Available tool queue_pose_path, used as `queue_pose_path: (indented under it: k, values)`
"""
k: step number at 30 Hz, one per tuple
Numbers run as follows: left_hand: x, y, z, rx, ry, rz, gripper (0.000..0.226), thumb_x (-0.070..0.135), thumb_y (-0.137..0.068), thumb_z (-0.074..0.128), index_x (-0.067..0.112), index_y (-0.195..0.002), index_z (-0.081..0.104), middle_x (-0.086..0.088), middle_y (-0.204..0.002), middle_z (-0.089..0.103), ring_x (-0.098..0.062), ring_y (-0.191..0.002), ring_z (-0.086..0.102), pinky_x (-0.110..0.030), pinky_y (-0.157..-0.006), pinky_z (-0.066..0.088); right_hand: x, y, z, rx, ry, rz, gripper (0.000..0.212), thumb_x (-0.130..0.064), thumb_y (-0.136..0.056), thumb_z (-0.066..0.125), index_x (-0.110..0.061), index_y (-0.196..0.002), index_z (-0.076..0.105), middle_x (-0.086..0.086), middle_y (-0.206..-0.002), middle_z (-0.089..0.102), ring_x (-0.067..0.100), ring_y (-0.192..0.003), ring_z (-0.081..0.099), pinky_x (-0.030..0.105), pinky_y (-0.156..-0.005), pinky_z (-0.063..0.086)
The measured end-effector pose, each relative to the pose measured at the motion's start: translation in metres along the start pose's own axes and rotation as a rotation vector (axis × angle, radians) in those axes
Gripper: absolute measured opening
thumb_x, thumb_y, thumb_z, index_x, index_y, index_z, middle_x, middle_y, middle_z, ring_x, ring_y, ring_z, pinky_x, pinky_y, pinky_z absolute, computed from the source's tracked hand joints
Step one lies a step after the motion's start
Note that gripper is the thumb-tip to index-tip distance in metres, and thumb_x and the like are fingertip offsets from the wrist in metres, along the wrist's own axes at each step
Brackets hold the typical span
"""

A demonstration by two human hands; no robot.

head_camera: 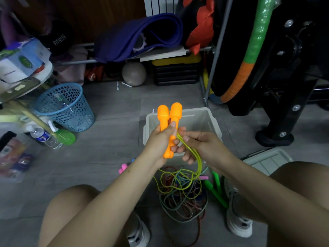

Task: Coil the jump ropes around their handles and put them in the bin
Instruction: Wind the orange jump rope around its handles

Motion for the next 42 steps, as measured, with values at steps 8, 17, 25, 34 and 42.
queue_pose_path:
  k: [8,17,25,34,42]
  values:
    - [0.015,-0.005,-0.016,0.080,-0.145,0.051,0.005,0.023,-0.098,0.050,0.019,-0.101,0.051,0.000,-0.081,0.056,-0.008,-0.049,0.043,-0.017,-0.037,0.030,-0.032,0.001,-0.024,0.200,0.847,-0.180,0.007,-0.028,-0.083,0.068,-0.022,-0.088,0.068,-0.005,-0.069,0.068,0.015,-0.063,0.065,0.028,-0.064,0.052]
    - [0.019,-0.003,-0.007,-0.197,-0.517,0.018,0.015,0.017,-0.097,0.053,0.024,-0.110,0.051,0.002,-0.085,0.054,-0.008,-0.053,0.043,-0.019,-0.042,0.033,-0.072,0.006,-0.032,0.175,1.205,-0.535,0.021,-0.041,-0.087,0.058,-0.020,-0.086,0.062,-0.006,-0.070,0.052,0.025,-0.076,0.058,0.032,-0.062,0.038]
    - [-0.014,0.019,0.023,-0.571,-0.735,-0.136,0.021,0.011,-0.085,0.064,0.018,-0.088,0.044,0.006,-0.064,0.041,-0.005,-0.052,0.038,-0.017,-0.044,0.031,-0.092,0.012,-0.006,0.137,1.118,-0.823,0.024,-0.038,-0.066,0.070,-0.018,-0.080,0.067,-0.012,-0.069,0.057,0.010,-0.070,0.053,0.024,-0.066,0.039]
    - [-0.025,0.050,0.036,-0.890,-0.768,-0.244,0.023,0.015,-0.084,0.060,0.004,-0.100,0.048,-0.017,-0.080,0.036,-0.007,-0.053,0.033,-0.016,-0.046,0.026,-0.047,-0.011,-0.018,-0.295,0.382,-0.131,0.019,-0.028,-0.066,0.073,-0.013,-0.075,0.067,-0.001,-0.068,0.063,0.005,-0.061,0.056,0.016,-0.056,0.043]
    - [-0.007,0.046,0.026,-0.812,-0.467,-0.217,0.017,0.010,-0.084,0.057,0.008,-0.098,0.049,0.000,-0.078,0.060,-0.002,-0.050,0.038,-0.012,-0.043,0.031,-0.025,-0.015,-0.028,-0.171,0.231,0.000,0.078,-0.084,-0.064,0.044,-0.012,-0.084,0.068,0.010,-0.080,0.069,0.017,-0.074,0.065,0.029,-0.067,0.050]
Point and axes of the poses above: each hand's wrist, its own y-axis away from the middle knuckle, its own z-axis out of the palm, x = y × z, the point moved 9 cm from there along -y, towards the middle knuckle
